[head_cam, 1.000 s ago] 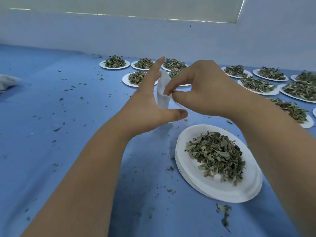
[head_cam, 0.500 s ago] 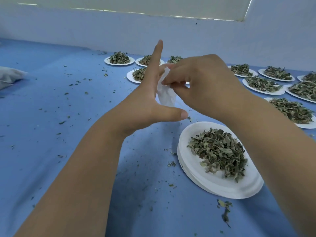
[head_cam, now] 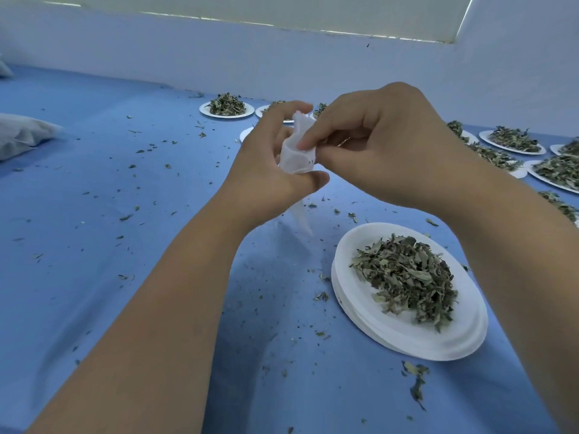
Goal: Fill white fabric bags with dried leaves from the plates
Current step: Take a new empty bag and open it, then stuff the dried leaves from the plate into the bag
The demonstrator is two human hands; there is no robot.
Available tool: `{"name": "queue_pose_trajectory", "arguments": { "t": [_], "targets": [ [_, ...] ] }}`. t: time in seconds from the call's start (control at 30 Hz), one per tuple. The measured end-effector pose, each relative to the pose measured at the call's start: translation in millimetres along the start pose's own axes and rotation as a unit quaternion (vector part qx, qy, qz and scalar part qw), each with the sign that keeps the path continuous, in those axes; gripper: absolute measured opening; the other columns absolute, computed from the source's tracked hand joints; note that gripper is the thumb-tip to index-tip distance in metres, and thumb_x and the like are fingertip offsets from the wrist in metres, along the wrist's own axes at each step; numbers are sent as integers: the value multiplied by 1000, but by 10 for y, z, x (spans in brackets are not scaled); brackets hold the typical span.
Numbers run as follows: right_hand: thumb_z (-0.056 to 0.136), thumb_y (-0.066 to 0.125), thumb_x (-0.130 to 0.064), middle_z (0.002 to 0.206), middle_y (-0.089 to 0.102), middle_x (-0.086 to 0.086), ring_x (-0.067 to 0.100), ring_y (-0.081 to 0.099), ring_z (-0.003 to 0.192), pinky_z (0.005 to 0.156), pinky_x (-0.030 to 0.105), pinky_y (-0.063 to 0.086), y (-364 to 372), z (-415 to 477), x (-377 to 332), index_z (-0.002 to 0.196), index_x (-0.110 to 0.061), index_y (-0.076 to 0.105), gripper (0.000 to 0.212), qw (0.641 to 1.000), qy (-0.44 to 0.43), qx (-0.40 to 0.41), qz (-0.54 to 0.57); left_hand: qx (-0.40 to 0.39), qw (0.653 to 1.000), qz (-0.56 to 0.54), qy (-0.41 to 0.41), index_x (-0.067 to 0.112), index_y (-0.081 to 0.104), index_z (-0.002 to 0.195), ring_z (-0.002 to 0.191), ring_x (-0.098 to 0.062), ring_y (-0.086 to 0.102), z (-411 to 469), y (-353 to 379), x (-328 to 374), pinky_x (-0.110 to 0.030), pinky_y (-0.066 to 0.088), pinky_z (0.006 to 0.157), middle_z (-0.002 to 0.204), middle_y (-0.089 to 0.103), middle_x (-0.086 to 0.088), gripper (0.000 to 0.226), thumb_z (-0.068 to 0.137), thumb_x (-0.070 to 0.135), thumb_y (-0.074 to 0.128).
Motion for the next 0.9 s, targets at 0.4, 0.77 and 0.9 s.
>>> {"name": "queue_pose_trajectory", "arguments": {
  "t": [0.4, 0.77, 0.9],
  "targets": [
    [96, 57, -51, 71, 71, -15, -2, 62, 52, 45, 10, 40, -47, -181, 70, 93, -26, 79, 33, 986, 89, -134, 32, 19, 982, 187, 23, 35, 48, 85, 65, -1, 52, -24, 169, -19, -10, 37, 50, 75, 56, 20, 19, 78, 26, 63],
    [85, 56, -75, 57, 26, 1, 32, 34, 57, 50, 33, 37, 75, -184, 120, 69, -4, 49, 74, 970, 86, -221, 49, 15, 975, 217, 55, 37, 49, 93, 81, -7, 57, -51, 224, 35, -26, 49, 63, 88, 60, 19, 19, 78, 27, 56],
    [88, 60, -69, 59, 19, -4, 21, 23, 56, 49, 20, 21, 63, -213, 114, 65, -10, 41, 67, 971, 68, -221, 68, 22, 973, 219, 72, 36, 55, 95, 81, -10, 58, -62, 220, 59, -32, 52, 65, 87, 62, 16, 22, 75, 30, 52]
  ]
}}
Point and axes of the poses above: each hand's wrist, its own z-axis towards the middle knuckle, its own y-axis out of the palm, x = y × z, the point moved 4 cm from there along z, towards the middle knuckle
